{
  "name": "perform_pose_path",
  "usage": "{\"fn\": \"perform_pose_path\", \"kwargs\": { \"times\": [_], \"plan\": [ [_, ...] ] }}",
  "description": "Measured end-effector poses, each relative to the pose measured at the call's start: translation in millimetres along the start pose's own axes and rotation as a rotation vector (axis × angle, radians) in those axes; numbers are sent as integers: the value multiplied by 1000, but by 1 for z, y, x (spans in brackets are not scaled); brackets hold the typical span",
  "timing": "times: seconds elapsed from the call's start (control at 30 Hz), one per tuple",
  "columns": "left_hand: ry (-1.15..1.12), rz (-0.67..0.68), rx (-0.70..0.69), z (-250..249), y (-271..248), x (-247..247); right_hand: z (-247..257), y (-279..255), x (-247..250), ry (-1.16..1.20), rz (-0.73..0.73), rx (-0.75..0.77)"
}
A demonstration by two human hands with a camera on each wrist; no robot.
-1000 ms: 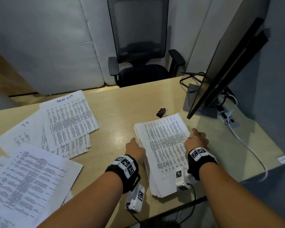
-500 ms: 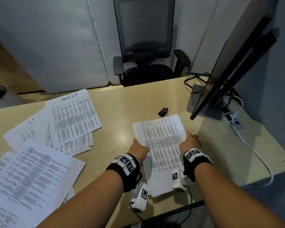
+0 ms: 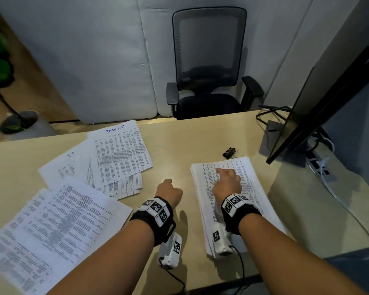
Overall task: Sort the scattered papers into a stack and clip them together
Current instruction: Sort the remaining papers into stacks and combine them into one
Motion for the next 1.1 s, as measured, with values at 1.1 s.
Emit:
{"fn": "perform_pose_path", "kwargs": {
  "times": [1.1],
  "plan": [
    [303, -148, 421, 259, 73, 224, 235, 15, -203, -388, 637, 617]
  ]
}}
Point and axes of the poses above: each hand's wrist, its own y-axis towards the middle knuckle, its own x-axis out of the back of the hand, z = x × y, the point moved 5 cm from there along y, towards the middle knuckle, and after that the axes turned 13 degrees about x, right-handed, at the moved point
